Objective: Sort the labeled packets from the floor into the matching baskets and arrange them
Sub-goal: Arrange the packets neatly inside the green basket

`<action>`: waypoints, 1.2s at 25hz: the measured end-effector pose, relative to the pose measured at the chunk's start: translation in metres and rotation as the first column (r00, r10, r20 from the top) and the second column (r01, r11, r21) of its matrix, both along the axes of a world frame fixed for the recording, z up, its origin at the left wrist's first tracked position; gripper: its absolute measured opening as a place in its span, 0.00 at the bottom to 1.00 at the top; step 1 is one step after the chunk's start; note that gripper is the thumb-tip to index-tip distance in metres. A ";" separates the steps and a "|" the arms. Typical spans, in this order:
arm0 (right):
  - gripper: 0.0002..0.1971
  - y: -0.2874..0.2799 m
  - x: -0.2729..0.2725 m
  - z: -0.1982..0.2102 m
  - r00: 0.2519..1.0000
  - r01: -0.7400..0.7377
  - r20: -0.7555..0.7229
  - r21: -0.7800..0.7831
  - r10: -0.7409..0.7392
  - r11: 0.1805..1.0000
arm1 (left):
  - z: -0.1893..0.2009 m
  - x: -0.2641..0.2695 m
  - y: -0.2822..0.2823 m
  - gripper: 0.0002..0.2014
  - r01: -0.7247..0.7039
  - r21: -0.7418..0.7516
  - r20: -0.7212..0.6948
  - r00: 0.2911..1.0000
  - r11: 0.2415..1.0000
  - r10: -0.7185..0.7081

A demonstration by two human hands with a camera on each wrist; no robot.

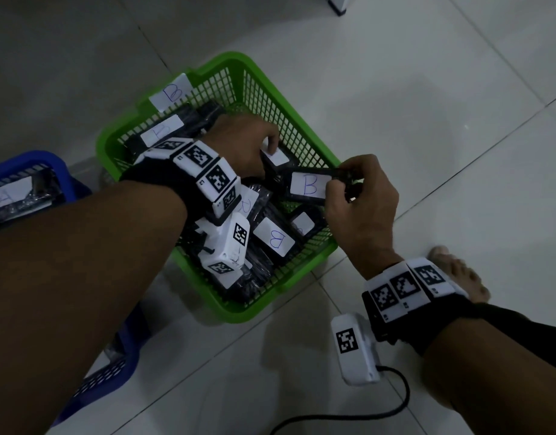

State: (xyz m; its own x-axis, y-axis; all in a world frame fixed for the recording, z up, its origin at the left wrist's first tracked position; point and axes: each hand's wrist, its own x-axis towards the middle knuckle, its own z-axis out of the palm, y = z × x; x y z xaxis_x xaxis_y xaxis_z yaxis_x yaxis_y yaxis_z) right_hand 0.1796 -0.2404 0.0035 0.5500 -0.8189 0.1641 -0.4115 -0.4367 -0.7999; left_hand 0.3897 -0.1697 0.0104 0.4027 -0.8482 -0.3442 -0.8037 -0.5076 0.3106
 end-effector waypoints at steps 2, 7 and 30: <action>0.06 -0.002 0.001 0.000 0.996 0.052 0.066 0.025 -0.054 0.998 | -0.002 0.001 -0.002 0.15 0.005 0.005 0.021 1.000 1.000 -0.005; 0.09 -0.005 0.001 0.001 0.994 0.047 0.093 0.102 -0.056 0.994 | -0.006 0.000 -0.009 0.16 0.042 0.060 -0.037 0.999 0.997 -0.040; 0.13 -0.014 0.003 0.001 0.986 0.086 0.133 0.130 -0.104 0.988 | -0.020 0.000 -0.005 0.29 0.093 -0.105 0.013 0.996 0.990 -0.092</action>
State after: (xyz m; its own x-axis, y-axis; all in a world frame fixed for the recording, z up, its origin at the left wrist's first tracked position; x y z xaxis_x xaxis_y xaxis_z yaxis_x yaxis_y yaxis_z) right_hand 0.1831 -0.2546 0.0044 0.4477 -0.8849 0.1284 -0.3273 -0.2957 -0.8975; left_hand 0.3896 -0.1745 -0.0100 0.3235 -0.9131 -0.2480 -0.8482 -0.3960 0.3518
